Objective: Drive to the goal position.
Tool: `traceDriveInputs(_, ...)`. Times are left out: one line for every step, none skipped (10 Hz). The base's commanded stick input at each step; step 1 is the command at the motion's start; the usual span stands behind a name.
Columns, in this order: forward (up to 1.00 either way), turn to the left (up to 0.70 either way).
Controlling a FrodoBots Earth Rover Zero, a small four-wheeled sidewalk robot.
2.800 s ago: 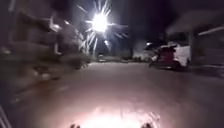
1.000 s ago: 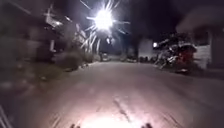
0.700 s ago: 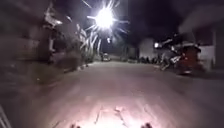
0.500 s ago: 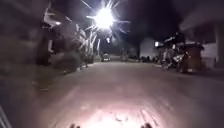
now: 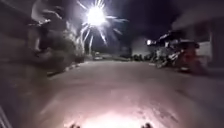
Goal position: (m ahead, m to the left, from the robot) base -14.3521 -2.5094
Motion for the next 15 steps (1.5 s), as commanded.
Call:
traceDriveInputs(0.85, 0.00)
traceDriveInputs(0.85, 0.00)
traceDriveInputs(0.85, 0.00)
traceDriveInputs(0.85, 0.00)
traceDriveInputs(0.85, 0.00)
traceDriveInputs(0.85, 0.00)
traceDriveInputs(0.85, 0.00)
traceDriveInputs(0.85, 0.00)
traceDriveInputs(0.85, 0.00)
traceDriveInputs(0.85, 0.00)
traceDriveInputs(0.85, 0.00)
traceDriveInputs(0.85, 0.00)
traceDriveInputs(0.85, 0.00)
traceDriveInputs(0.85, 0.00)
traceDriveInputs(0.85, 0.00)
